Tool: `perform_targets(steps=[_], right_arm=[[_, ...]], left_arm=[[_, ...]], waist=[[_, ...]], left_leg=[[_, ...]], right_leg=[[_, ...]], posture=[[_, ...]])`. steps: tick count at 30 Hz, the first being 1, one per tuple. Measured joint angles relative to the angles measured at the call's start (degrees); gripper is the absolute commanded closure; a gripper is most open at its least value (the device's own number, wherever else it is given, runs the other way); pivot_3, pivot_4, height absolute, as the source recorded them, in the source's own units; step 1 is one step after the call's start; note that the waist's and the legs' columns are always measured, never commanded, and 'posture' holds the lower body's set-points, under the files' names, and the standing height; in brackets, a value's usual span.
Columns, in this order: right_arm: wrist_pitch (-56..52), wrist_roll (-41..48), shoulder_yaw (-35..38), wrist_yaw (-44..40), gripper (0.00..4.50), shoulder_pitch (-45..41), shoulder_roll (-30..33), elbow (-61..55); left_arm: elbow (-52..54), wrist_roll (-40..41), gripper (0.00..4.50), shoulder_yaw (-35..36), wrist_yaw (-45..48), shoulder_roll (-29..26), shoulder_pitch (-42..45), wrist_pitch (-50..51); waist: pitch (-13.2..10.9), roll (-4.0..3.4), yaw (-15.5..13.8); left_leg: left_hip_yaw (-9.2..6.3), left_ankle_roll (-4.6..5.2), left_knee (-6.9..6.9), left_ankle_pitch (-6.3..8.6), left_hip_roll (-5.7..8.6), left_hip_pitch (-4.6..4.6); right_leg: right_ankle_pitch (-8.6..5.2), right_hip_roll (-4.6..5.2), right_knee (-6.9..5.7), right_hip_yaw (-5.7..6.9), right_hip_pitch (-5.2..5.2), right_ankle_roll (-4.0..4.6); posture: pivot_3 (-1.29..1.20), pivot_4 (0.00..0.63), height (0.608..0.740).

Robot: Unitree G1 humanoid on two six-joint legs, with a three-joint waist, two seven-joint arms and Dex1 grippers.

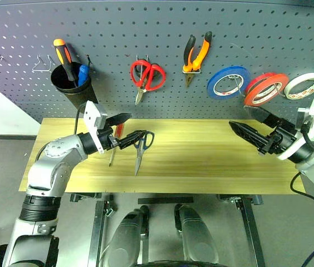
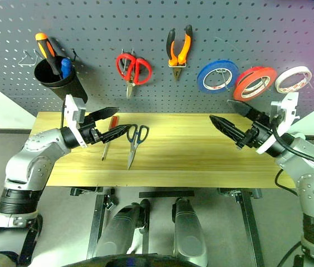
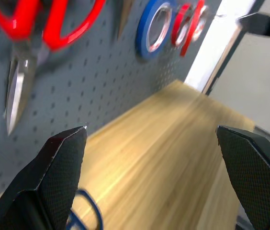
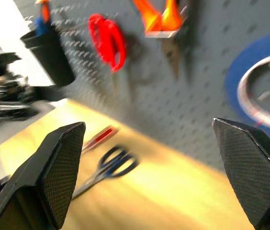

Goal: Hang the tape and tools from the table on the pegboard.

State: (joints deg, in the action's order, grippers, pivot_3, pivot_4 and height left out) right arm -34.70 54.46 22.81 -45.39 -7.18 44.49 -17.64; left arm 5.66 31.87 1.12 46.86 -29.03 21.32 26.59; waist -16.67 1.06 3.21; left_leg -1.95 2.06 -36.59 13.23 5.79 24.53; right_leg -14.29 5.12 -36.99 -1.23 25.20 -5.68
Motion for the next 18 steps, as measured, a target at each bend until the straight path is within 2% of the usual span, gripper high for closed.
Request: perform_targets(steps=[6,10,18], right_arm=[[-2.25,0.45,0.25,-4.51,0.04,0.62,1.16,2.34],[-3.30,0.71,-0.30,-10.23,0.04,2.92,1.62,2.09],[6.43,-5.38,-2.41,-19.18,0.04,3.11,1.27,1.61]], left_arm=[[-1.55,-5.70,0.00,-4.40,-5.12,0.26,0.02,5.35],[-2.28,-9.69,0.00,-7.03,-10.93,2.36,0.02,10.63],[-2.23,-15.25,0.00,-10.67,-17.40,5.31,0.55,15.49]], waist=[[-0.02,0.01,0.39],[-0.07,0.04,0.55],[-0.23,0.16,0.73]], left_leg=[[0.00,0.15,-0.26,0.10,-0.05,0.12],[0.00,0.26,-0.46,0.17,-0.08,0.26],[0.00,0.25,-0.54,0.18,-0.10,0.32]], right_leg=[[0.00,0.00,-0.01,0.02,-0.02,-0.01],[0.01,0.00,-0.01,0.05,0.00,-0.03],[0.03,0.01,0.00,0.05,0.04,-0.07]], posture=[[-0.18,0.298,0.718],[-0.17,0.313,0.718],[-0.18,0.330,0.718]])
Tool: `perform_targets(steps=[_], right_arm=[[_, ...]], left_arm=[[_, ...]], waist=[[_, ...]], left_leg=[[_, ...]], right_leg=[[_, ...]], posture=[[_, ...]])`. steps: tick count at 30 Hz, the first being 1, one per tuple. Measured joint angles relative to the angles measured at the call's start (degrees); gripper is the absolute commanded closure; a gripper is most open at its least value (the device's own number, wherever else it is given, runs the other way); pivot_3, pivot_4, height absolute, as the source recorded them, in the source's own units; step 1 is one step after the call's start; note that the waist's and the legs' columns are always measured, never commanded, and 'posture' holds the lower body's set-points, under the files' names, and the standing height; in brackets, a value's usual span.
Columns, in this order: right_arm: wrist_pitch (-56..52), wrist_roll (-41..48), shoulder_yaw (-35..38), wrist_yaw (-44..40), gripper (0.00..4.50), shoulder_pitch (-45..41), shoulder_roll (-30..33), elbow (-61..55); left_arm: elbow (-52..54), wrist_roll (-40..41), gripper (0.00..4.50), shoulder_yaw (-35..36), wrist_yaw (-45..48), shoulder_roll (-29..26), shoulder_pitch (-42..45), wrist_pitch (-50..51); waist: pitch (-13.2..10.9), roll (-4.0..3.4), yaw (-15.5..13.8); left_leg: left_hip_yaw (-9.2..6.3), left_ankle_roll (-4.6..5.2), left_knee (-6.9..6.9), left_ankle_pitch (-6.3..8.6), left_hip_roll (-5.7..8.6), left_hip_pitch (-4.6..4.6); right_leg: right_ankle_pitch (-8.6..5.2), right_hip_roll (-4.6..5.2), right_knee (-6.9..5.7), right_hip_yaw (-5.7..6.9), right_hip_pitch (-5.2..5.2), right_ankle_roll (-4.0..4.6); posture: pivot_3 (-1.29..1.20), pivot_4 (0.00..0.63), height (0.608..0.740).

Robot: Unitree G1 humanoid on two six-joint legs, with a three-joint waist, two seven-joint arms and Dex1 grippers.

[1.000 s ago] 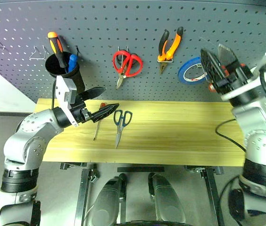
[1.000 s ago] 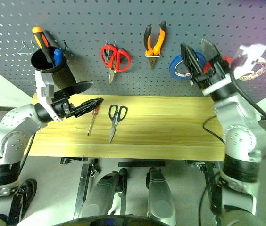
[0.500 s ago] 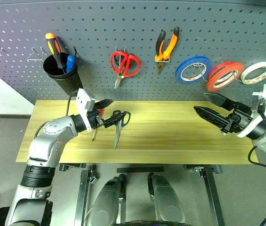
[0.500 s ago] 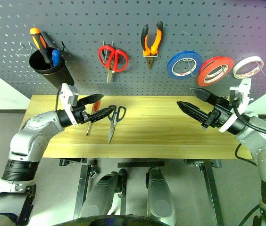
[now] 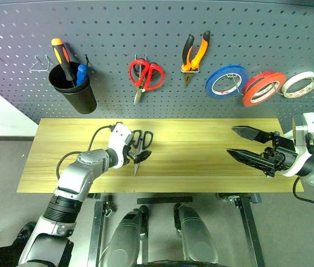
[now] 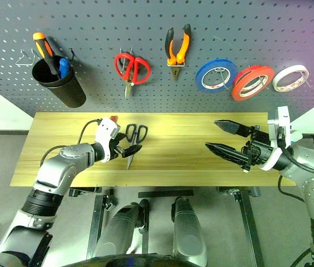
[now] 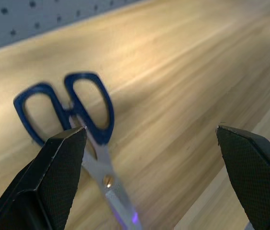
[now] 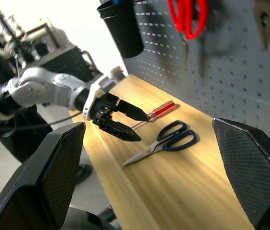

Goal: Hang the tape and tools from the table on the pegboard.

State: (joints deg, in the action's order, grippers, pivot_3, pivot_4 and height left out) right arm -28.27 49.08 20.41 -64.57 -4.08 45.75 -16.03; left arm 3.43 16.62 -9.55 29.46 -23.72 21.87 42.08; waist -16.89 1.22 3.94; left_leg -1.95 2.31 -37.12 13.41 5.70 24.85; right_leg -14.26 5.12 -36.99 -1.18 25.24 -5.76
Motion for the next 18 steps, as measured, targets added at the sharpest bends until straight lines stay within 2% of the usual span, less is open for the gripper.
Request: perform_targets(steps=[8,18], right_arm=[[5.87,-3.72,-1.02,-7.02,0.04,-0.50,0.27,0.49],[5.43,-3.89,-2.28,-5.82,0.04,-1.55,-0.38,0.48]], left_arm=[[-0.11,-5.01,0.00,-3.17,-3.89,1.13,1.68,4.04],[-0.15,-12.35,0.00,-7.49,-12.98,5.31,8.65,19.79]], waist=[[-0.38,0.12,0.02],[-1.79,0.35,-0.02]], left_leg=[[0.01,0.04,0.00,0.03,0.00,0.04],[0.01,0.09,-0.08,0.04,-0.01,0.27]], right_leg=[[0.00,0.02,0.05,0.00,0.00,0.00],[0.02,0.02,0.05,0.02,0.19,-0.03]], posture=[[-0.20,0.354,0.718],[-0.19,0.400,0.718]])
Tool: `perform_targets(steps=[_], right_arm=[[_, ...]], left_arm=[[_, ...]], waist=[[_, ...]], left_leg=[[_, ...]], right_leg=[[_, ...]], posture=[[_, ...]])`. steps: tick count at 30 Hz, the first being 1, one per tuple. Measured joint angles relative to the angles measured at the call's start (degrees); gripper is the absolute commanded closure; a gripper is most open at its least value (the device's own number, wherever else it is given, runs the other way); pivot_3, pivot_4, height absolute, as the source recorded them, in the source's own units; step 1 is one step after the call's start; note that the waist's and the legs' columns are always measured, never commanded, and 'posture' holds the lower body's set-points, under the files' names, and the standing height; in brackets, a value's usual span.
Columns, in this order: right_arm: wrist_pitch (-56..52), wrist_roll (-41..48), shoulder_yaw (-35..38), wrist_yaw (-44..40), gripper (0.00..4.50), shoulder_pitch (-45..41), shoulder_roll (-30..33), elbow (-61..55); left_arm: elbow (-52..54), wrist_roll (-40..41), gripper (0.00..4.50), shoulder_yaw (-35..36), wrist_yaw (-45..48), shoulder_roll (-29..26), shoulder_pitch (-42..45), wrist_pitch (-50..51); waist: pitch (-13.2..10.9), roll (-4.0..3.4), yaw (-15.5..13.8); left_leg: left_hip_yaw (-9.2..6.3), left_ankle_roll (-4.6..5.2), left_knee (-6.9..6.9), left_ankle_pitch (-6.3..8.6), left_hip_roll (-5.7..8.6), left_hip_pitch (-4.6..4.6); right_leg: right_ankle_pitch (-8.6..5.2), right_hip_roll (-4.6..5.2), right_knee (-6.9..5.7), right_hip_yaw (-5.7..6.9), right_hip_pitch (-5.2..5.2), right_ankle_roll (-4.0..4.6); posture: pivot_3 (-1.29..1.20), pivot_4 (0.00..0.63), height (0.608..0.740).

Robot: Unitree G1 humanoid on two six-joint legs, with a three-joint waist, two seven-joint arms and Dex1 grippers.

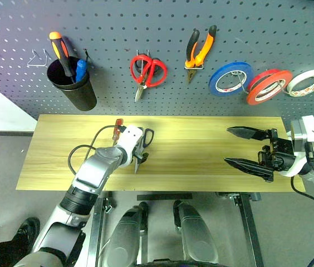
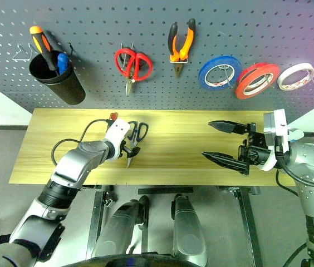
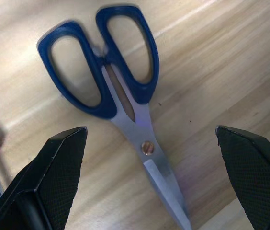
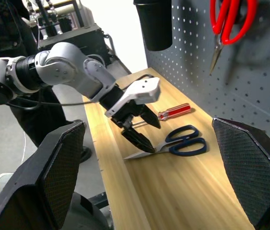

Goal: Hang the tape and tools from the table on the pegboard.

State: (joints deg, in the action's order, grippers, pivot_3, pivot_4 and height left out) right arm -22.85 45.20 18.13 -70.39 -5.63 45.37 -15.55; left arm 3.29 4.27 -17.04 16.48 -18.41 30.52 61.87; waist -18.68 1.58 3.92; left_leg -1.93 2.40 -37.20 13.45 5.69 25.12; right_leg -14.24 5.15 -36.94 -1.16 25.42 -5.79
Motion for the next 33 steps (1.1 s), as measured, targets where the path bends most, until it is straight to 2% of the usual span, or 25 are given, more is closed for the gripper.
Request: perform_targets(steps=[8,15,27,33], right_arm=[[-1.36,0.15,-0.13,1.79,0.04,-0.06,-0.28,-0.20],[-2.04,0.16,-0.12,2.62,0.04,0.13,-0.28,-0.72],[-2.09,0.10,-0.11,3.48,0.04,0.90,-0.29,-1.18],[-1.51,-0.53,-0.12,3.98,0.04,0.88,-0.47,-1.19]], left_arm=[[-7.37,-6.00,0.00,-1.24,-7.55,5.56,4.97,2.41],[-10.42,-6.30,0.00,2.67,-10.75,10.83,8.00,8.60],[-9.00,-10.02,0.00,1.06,-15.18,12.47,9.20,16.29],[-9.97,-10.07,0.00,1.96,-15.63,13.85,9.92,16.66]], waist=[[-1.62,0.06,0.03],[-2.15,0.12,0.04],[-2.16,0.12,0.07],[-2.16,0.12,0.06]], left_leg=[[0.00,0.01,-0.03,0.00,0.00,0.15],[0.04,0.00,-0.05,0.00,0.00,0.23],[0.08,-0.02,-0.08,0.01,0.01,0.21],[0.08,-0.03,-0.10,0.01,0.01,0.21]], right_leg=[[0.03,0.00,-0.02,0.01,0.15,-0.06],[0.05,-0.01,-0.06,0.02,0.25,-0.11],[0.07,-0.03,-0.12,0.02,0.24,-0.17],[0.09,-0.03,-0.13,0.02,0.24,-0.19]], posture=[[-0.20,0.432,0.718],[-0.21,0.430,0.718],[-0.22,0.421,0.718],[-0.23,0.412,0.718]])
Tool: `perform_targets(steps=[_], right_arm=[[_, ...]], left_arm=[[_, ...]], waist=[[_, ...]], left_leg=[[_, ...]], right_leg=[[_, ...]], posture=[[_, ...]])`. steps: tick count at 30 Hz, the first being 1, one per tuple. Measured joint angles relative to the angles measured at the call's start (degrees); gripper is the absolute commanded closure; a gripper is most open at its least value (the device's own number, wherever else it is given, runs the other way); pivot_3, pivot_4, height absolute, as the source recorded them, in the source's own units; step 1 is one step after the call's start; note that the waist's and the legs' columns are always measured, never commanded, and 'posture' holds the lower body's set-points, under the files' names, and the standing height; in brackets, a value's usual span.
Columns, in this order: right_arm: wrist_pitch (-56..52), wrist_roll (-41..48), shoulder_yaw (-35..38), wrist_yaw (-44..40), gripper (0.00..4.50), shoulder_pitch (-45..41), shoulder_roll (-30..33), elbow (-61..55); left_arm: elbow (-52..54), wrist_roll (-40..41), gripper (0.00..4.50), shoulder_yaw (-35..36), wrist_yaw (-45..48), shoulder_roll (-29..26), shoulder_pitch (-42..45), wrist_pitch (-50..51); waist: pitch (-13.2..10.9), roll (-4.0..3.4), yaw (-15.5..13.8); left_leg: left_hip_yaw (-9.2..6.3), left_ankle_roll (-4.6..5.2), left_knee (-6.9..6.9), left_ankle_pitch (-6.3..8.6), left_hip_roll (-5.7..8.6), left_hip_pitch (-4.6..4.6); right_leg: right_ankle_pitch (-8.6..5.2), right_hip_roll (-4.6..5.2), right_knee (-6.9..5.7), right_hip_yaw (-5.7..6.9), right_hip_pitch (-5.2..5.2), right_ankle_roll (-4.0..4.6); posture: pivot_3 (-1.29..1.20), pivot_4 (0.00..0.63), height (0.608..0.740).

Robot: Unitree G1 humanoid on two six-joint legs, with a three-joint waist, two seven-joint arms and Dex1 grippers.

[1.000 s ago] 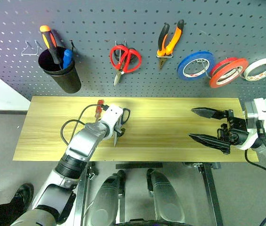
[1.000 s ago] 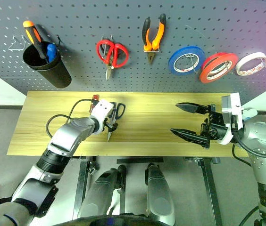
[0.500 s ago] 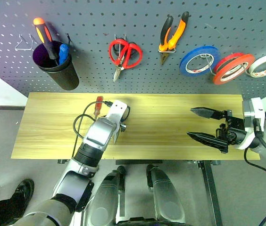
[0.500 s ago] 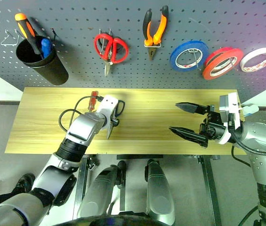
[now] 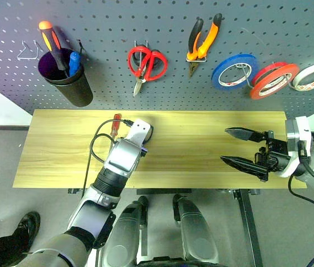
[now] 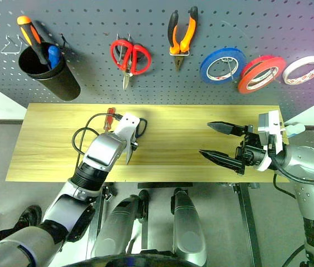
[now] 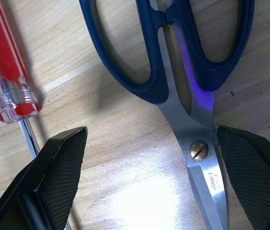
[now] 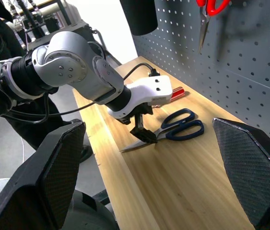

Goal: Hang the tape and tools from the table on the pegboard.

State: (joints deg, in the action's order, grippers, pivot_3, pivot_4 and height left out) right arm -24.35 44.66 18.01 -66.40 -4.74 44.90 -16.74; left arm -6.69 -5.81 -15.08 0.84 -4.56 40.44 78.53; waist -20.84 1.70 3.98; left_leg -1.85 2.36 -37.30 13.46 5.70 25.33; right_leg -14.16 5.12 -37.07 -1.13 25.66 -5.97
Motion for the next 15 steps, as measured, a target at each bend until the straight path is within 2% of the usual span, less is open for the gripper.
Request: perform_targets(steps=[5,8,15], right_arm=[[0.03,-0.09,-0.16,0.38,0.04,-0.25,-0.04,-0.19],[0.02,0.05,-0.17,0.36,0.04,-0.25,-0.06,-0.50],[2.01,-0.06,0.34,-3.39,0.04,0.50,0.28,-0.49]], left_arm=[[-1.61,0.33,0.00,3.03,0.16,1.79,0.89,0.83],[-3.19,0.53,0.00,7.79,-0.71,4.53,2.14,3.07],[-4.54,0.55,0.00,8.55,-1.02,4.74,3.04,2.95]], waist=[[0.00,0.00,-0.02],[0.00,0.00,-0.05],[0.00,0.00,0.00]], left_leg=[[0.01,0.00,-0.04,0.00,0.00,0.00],[0.01,0.00,-0.06,0.00,0.01,0.00],[0.02,-0.04,-0.12,0.01,0.01,-0.01]], right_leg=[[0.02,0.00,0.00,0.01,-0.01,-0.04],[0.03,-0.01,0.00,0.03,-0.02,-0.06],[0.07,-0.03,-0.03,0.04,-0.05,-0.13]], posture=[[-0.23,0.412,0.718],[-0.23,0.411,0.718],[-0.23,0.409,0.718]])
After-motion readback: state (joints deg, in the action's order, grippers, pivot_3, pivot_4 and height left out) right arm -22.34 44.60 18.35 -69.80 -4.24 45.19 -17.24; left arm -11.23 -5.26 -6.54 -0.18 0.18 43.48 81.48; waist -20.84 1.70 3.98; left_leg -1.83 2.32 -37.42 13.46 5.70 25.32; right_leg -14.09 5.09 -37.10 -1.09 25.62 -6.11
